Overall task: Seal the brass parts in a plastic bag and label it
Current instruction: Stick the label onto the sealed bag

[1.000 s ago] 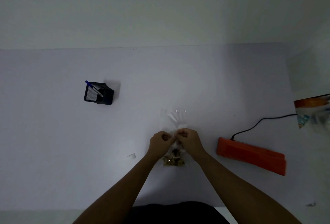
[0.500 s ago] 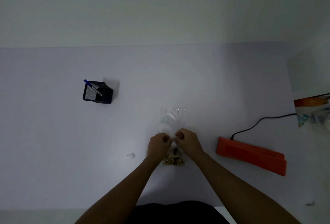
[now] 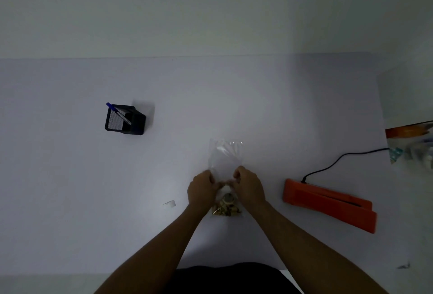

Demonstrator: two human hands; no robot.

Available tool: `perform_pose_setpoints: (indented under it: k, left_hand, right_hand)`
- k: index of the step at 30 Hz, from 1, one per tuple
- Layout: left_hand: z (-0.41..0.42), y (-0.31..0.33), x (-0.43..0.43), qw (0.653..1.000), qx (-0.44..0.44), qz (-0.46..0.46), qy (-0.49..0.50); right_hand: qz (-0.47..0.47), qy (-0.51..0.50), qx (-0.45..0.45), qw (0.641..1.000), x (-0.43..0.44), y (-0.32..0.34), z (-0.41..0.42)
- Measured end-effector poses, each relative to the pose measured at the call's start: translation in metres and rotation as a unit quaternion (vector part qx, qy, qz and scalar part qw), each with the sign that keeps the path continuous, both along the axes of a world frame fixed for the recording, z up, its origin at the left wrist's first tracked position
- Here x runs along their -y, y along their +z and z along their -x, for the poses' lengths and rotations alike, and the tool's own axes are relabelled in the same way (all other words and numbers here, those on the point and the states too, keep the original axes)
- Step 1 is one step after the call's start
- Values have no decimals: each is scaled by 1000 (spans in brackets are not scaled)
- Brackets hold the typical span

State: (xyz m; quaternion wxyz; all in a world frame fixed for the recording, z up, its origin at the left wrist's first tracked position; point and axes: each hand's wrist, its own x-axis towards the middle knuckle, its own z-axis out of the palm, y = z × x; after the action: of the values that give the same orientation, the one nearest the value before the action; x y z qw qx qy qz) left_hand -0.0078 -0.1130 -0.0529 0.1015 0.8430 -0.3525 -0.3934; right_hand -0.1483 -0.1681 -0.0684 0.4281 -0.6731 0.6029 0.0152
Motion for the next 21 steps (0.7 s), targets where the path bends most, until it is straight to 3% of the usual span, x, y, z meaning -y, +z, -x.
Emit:
perform_pose_setpoints:
  k: [8,15,21]
  left_hand:
    - [-10,-7,0,999,-15,-5,-37]
    - [7,2,8,998,49,-11,-45]
    - [1,-4,6,998,44,-12,-54]
  right_hand:
    - [3,-8,34,999,2,-8,9]
    - [-12,-7,36,999,1,-8,7]
    - [-20,-22,42,999,2,-8,6]
